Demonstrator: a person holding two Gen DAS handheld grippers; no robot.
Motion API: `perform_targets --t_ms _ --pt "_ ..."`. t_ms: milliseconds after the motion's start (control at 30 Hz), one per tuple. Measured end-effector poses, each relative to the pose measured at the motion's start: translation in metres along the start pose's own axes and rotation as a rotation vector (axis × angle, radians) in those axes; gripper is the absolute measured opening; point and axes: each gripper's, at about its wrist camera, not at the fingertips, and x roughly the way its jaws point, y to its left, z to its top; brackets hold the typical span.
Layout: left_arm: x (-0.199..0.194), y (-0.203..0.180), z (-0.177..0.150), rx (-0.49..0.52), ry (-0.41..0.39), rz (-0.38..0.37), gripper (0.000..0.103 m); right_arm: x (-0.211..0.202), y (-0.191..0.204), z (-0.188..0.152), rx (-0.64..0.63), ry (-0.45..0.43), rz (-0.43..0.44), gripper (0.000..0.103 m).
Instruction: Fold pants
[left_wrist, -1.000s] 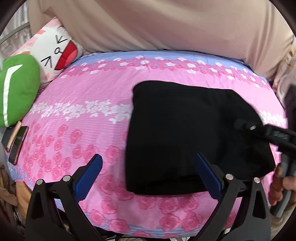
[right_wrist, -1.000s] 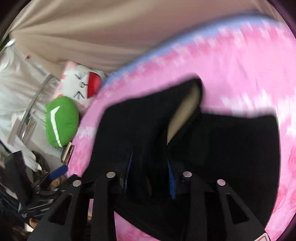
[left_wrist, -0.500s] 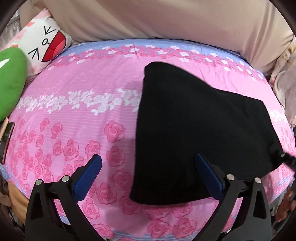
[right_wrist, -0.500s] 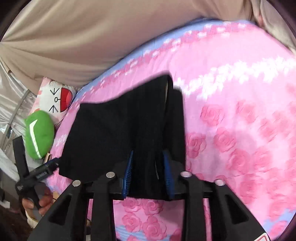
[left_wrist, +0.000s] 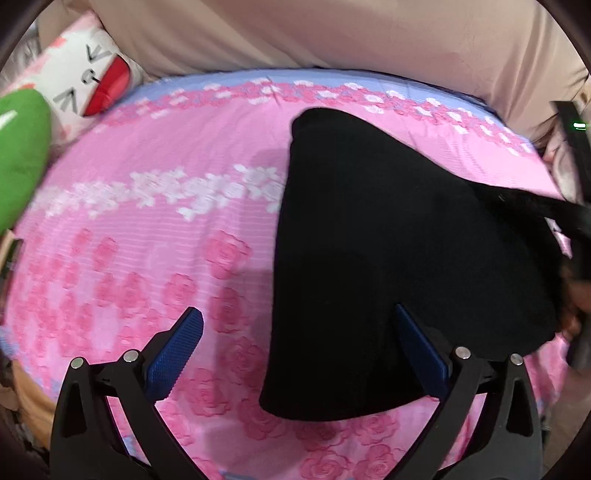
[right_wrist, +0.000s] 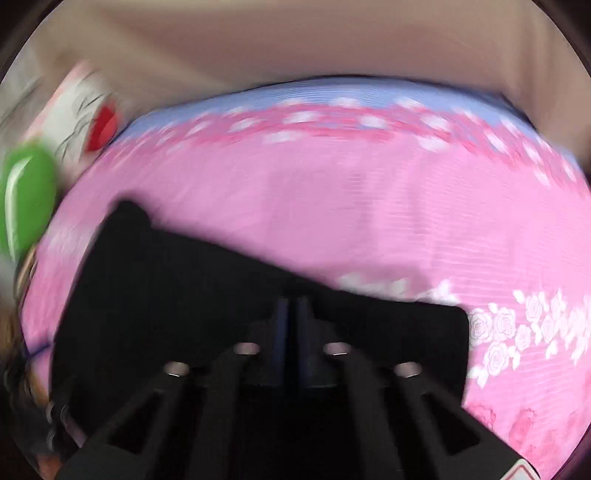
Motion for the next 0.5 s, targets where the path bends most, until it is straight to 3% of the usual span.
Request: perform_targets --t_ms 67,133,200,233,300,333,367,500 --pt "-0.004 0.001 0.001 0.006 -0.012 0.013 0.098 -0.021 0.009 0.000 0.033 -0.039 0.078 0.009" --pt "-0.007 0.000 0.002 0.027 -0.024 0.017 0.098 -0.039 0.036 -0.008 -0.048 -0.074 0.141 0.011" --pt "-0.005 -0.002 0.003 0.034 -0.019 0.015 0.098 -0.026 0.074 -0.011 -0.136 -0.027 0.212 0.011" --pt "-0.004 -0.003 0.004 0.036 -0.018 0.013 0.098 -0.011 0.085 -0.010 -0.179 0.003 0.201 0.013" --pt "-0.003 -0.005 0.005 0.042 -0.012 0.007 0.098 0.028 0.084 -0.005 -0.200 0.042 0.070 0.012" --pt "-0.004 -0.004 0.005 0.040 -0.013 0.007 0.098 0.026 0.078 0.000 -0.138 0.034 0.098 0.012" --pt "-0.004 -0.005 0.005 0.039 -0.017 0.015 0.098 0.017 0.075 0.002 -0.114 0.027 0.107 0.012" --pt "-0.006 -0.004 0.004 0.043 -0.042 0.015 0.098 -0.057 0.059 -0.015 -0.110 -0.135 0.075 0.030"
